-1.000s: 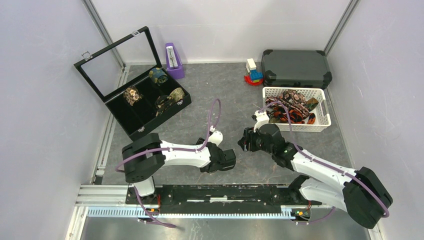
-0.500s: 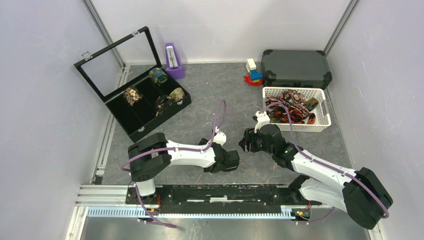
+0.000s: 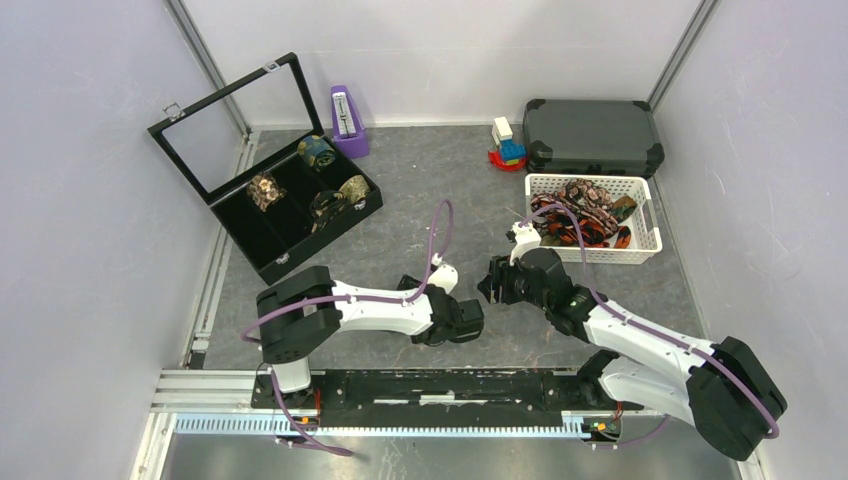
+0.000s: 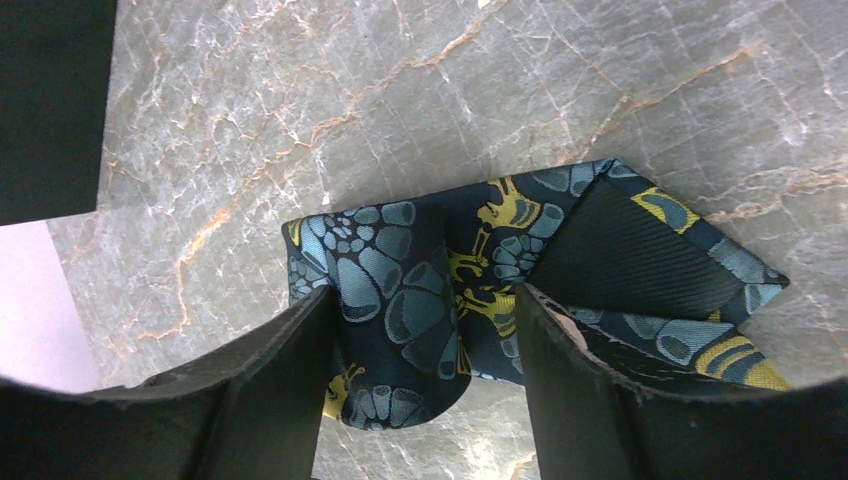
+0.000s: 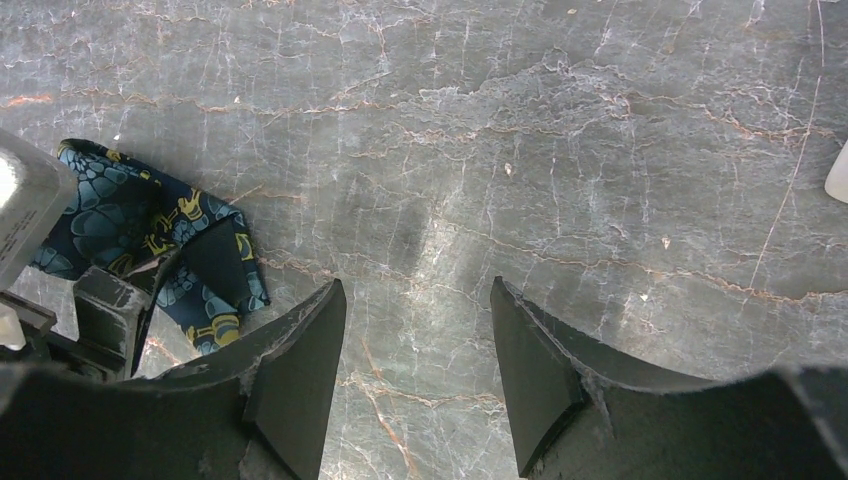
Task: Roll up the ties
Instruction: Roll the tie at the center of the board.
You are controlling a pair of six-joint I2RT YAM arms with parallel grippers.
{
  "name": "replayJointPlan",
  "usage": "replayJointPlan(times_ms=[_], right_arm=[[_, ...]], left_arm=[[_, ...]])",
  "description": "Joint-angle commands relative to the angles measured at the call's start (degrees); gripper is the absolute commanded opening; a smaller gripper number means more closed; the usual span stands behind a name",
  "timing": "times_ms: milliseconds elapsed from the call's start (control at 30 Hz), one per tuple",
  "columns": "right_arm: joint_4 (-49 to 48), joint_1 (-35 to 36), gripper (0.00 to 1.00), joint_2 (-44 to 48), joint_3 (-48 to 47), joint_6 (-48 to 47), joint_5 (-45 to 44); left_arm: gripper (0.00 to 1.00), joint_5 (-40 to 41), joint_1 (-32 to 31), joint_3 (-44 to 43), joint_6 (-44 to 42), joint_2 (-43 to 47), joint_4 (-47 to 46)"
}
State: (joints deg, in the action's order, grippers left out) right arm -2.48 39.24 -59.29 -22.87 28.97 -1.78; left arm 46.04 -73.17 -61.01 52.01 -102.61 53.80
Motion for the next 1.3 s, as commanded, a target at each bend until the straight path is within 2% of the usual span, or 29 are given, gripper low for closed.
replayJointPlan(times_ms=[0,267,433,633,800,933,1267], right_arm=[[-1.03,-0.31,0.63,0.50,-0.42,-0.72,-0.11],[-1.21,-0.31,0.63,-0.17,-1.28,-0.54,0.60],[-1.61,-0.34,0.63,-1.05,-2.15,-0.38,1.61],[-4.99,0.06,0.63,-2.47,-2.83,1.27,7.41],[-7.80,2.44,0.64,-5.45,-4.68,3.03,10.48],[-8.96,6.96,0.65,-9.00,-8.05,4.11,10.09],[-11.02,16.39,0.57,-19.65,-19.01,6.64,9.40]], left_arm=[[0.76,-4.19,-0.83,-2.09,-0.78,1.30,-3.37],[0.88,-3.71,-1.18,-3.82,-2.00,5.47,-1.81],[0.90,-2.82,-1.36,-4.63,-2.00,8.87,0.11],[0.91,-1.42,-1.28,-3.24,-1.82,15.16,2.49],[0.92,-1.31,-0.80,0.92,-1.60,23.46,2.56],[0.92,-3.34,0.63,5.52,-2.30,31.62,0.61],[0.90,-10.92,9.70,18.70,-2.39,50.98,-5.71]])
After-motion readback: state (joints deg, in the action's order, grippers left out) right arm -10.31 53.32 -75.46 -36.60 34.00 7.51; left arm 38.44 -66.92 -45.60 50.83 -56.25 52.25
